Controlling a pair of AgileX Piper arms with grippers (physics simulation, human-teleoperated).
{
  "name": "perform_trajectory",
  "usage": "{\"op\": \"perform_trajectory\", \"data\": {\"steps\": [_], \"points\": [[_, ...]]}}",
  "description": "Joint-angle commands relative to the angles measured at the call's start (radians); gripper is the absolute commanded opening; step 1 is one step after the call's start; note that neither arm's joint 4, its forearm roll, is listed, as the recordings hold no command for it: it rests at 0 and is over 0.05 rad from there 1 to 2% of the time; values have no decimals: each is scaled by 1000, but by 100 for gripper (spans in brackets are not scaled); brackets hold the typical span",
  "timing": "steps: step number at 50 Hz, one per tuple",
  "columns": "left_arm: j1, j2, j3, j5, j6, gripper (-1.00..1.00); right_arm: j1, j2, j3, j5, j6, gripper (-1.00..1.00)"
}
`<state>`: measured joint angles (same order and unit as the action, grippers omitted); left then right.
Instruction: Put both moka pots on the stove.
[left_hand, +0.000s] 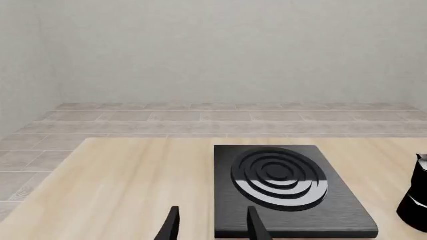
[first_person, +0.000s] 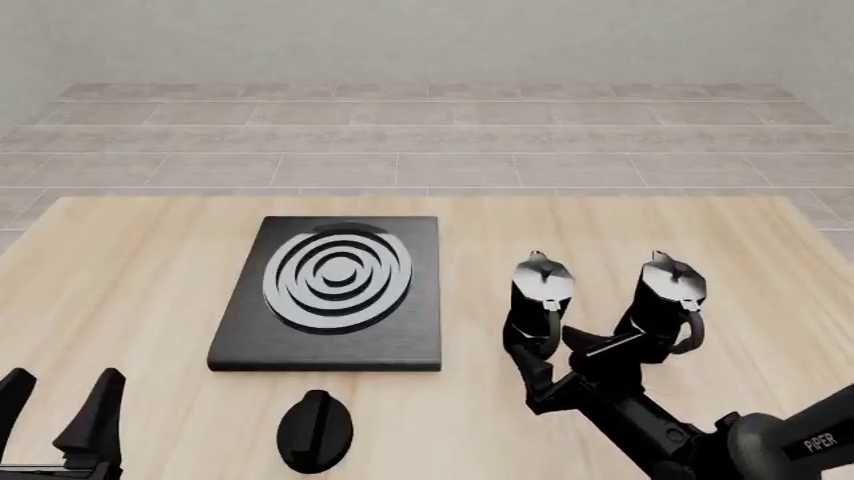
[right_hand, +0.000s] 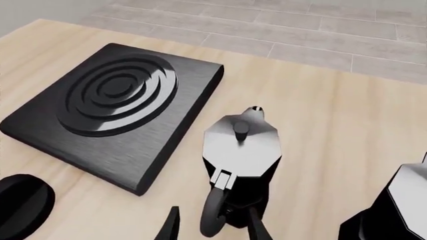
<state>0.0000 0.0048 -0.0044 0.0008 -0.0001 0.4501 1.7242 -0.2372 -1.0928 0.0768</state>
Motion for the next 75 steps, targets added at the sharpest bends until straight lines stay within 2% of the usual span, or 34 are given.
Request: {"op": "perform_trajectory", "data": {"steps": [1, 6, 17, 31, 44, 57, 70, 75], "points": [[0, 0, 0, 0, 0, 100, -11, 5, 19, -62, -3, -100], [0, 0, 0, 0, 0, 100, -5, -27, 8, -12, 11, -100], [0, 0, 0, 0, 0, 100, -20, -134, 2, 63, 3, -100], [0, 0, 0, 0, 0, 100, -14, -282, 18, 52, -63, -100], [0, 0, 0, 0, 0, 100, -6, -354, -26, 72, -74, -100], [0, 0, 0, 0, 0, 100, 38, -406, -78, 52, -68, -100], [0, -4, -9, 15, -3, 100, 77, -369, -144, -55, -38, -100], [0, -4, -7, 12, 0, 100, 92, -330, -206, -99, -16, -100]]}}
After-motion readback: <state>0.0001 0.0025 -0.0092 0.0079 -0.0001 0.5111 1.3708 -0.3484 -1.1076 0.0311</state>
